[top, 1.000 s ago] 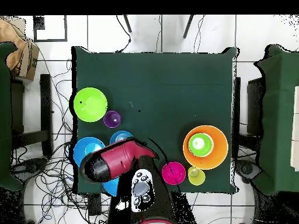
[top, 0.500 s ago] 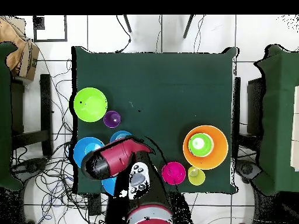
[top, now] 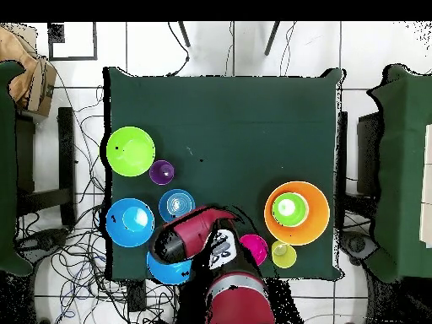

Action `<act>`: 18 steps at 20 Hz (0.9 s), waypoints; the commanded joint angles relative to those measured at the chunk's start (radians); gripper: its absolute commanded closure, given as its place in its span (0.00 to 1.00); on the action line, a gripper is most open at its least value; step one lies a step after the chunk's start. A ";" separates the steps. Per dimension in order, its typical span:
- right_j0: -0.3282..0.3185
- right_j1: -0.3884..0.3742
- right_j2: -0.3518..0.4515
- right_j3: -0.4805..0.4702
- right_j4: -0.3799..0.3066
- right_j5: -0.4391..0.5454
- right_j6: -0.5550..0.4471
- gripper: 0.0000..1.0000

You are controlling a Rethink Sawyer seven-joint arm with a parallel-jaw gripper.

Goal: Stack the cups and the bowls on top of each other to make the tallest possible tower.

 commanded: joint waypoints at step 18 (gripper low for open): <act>-0.040 -0.150 0.074 0.050 0.038 0.050 0.010 0.00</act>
